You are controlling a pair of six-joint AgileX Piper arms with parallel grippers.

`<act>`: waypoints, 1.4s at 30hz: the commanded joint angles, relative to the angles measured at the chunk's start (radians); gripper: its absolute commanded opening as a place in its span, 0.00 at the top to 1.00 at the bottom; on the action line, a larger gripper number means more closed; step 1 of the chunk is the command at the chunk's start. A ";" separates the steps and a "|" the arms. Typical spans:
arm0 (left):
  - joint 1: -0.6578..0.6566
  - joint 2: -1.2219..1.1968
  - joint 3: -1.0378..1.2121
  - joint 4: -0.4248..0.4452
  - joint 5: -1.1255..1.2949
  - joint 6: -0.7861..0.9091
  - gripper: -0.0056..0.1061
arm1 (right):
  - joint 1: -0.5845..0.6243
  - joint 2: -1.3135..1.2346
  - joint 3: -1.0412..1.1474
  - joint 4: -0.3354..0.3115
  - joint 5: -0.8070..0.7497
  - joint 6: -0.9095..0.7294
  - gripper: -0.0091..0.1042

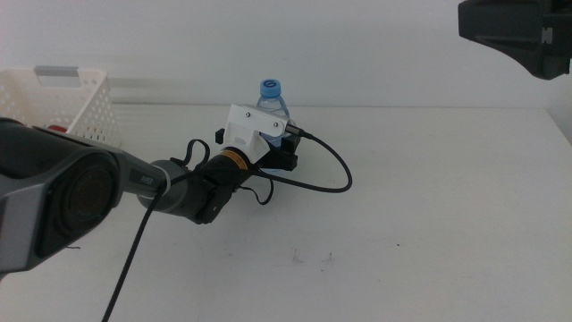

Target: Use arms to grab the bottles and put them into the dustbin to the left of the table.

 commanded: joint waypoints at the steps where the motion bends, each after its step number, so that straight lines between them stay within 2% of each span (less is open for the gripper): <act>1: 0.001 0.019 -0.027 -0.025 0.006 -0.031 0.12 | -0.007 -0.004 0.000 -0.009 -0.007 0.000 0.16; 4: 0.001 0.022 -0.029 -0.038 0.053 -0.039 0.18 | -0.007 -0.004 0.000 -0.009 -0.007 0.000 0.16; 6: 0.001 -0.008 -0.029 -0.015 0.140 -0.031 0.28 | -0.007 -0.004 0.000 -0.009 -0.007 0.000 0.16; 10: 0.001 -0.136 -0.016 0.039 0.327 -0.045 0.65 | -0.007 -0.004 0.000 -0.009 -0.007 0.000 0.16; 14: -0.018 -0.313 -0.011 0.040 0.599 -0.218 0.96 | -0.007 -0.004 0.000 -0.009 -0.007 0.000 0.16; 20: -0.059 -0.552 -0.012 0.017 1.116 -0.142 0.97 | -0.007 -0.004 0.000 -0.009 -0.007 0.000 0.16; 21: -0.059 -0.580 -0.012 -0.002 1.170 -0.103 0.97 | -0.007 -0.004 0.000 -0.009 -0.007 0.000 0.16; 25: -0.056 -0.691 -0.014 -0.172 1.375 0.101 0.97 | -0.007 -0.004 0.000 -0.009 -0.007 0.000 0.16; 29: -0.032 -0.747 -0.020 -0.207 1.521 0.180 0.97 | -0.007 -0.004 0.000 -0.009 -0.007 0.000 0.16; 31: 0.025 -0.763 -0.044 -0.256 1.603 0.237 0.97 | -0.007 -0.004 0.000 -0.009 -0.007 0.000 0.16; 33: 0.142 -0.768 -0.092 -0.350 1.735 0.349 0.97 | -0.007 -0.004 0.000 -0.009 -0.007 0.000 0.16; 35: 0.255 -0.766 -0.142 -0.399 1.868 0.446 0.97 | -0.007 -0.004 0.000 -0.009 -0.007 0.000 0.16; 42: 0.554 -0.759 -0.302 -0.379 1.943 0.500 0.97 | -0.007 -0.004 0.000 -0.009 -0.007 0.000 0.16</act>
